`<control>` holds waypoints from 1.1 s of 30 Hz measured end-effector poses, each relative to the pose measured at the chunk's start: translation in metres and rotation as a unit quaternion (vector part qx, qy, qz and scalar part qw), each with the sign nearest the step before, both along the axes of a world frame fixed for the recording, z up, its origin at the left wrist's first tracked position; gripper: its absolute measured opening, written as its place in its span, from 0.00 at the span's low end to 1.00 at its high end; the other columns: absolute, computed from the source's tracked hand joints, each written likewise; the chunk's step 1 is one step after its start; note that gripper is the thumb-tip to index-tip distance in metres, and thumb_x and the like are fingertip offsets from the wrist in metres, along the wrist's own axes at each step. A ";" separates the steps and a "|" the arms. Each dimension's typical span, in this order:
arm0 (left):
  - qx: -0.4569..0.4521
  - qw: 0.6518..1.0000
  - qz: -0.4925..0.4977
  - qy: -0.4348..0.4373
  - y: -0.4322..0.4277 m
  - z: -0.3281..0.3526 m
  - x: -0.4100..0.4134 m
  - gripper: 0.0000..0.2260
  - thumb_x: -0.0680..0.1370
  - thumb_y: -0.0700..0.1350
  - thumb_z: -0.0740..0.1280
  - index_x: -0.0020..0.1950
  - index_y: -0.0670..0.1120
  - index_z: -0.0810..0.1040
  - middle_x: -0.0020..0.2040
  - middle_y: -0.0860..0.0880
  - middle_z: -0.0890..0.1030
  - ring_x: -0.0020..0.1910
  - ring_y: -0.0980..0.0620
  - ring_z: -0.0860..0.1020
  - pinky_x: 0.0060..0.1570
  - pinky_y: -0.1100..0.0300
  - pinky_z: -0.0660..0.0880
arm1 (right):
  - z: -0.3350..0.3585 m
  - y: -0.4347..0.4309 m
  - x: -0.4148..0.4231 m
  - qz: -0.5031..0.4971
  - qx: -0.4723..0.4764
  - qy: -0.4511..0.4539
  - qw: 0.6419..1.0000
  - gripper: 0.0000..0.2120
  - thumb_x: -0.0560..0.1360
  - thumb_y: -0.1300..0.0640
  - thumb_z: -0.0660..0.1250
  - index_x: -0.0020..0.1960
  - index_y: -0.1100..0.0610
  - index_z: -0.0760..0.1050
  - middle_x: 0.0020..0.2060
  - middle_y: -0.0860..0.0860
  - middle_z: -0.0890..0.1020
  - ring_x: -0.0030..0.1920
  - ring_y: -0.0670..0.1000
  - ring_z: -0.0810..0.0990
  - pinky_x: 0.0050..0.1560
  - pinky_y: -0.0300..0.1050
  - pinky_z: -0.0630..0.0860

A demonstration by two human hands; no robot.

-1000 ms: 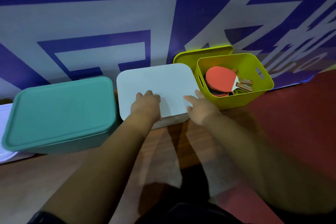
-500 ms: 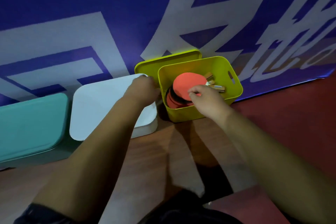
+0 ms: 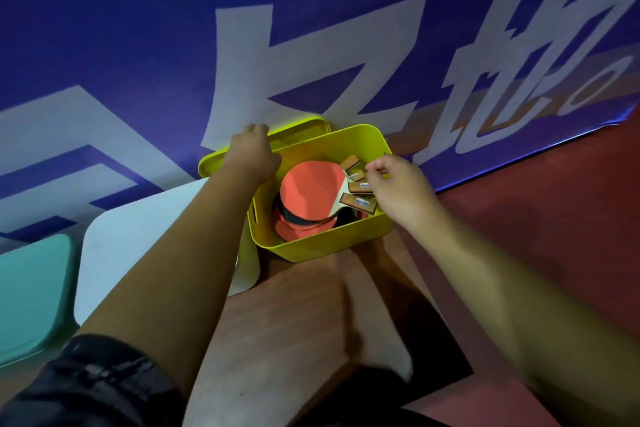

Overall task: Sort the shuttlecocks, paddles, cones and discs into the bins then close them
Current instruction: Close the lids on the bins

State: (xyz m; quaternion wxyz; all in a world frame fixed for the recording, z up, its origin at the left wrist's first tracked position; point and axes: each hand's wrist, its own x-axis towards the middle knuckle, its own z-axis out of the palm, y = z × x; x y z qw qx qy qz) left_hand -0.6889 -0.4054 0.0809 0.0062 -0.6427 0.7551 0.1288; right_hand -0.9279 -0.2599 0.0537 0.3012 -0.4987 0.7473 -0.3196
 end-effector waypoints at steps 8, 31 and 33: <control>0.000 1.000 0.005 0.001 -0.038 -0.026 -0.002 0.26 0.76 0.41 0.69 0.74 0.43 0.73 0.70 0.38 0.75 0.68 0.34 0.73 0.67 0.44 0.73 | -0.007 -0.020 -0.023 -0.029 -0.021 0.002 0.999 0.11 0.84 0.55 0.63 0.61 0.51 0.83 0.60 0.48 0.82 0.57 0.48 0.79 0.53 0.41 0.71; -0.279 0.942 -0.187 0.010 0.014 0.002 -0.043 0.18 0.83 0.48 0.65 0.74 0.51 0.75 0.57 0.47 0.77 0.55 0.44 0.74 0.49 0.47 0.73 | 0.014 -0.103 -0.038 -0.131 0.033 -0.359 0.923 0.20 0.86 0.39 0.57 0.68 0.51 0.73 0.54 0.52 0.86 0.52 0.52 0.88 0.51 0.51 0.85; -0.270 0.941 -0.202 0.020 0.033 -0.002 -0.050 0.19 0.82 0.47 0.66 0.74 0.51 0.76 0.57 0.47 0.77 0.54 0.44 0.73 0.49 0.48 0.72 | 0.008 -0.096 -0.044 -0.182 0.036 -0.408 0.894 0.19 0.85 0.44 0.61 0.67 0.56 0.76 0.56 0.54 0.86 0.49 0.52 0.89 0.47 0.51 0.85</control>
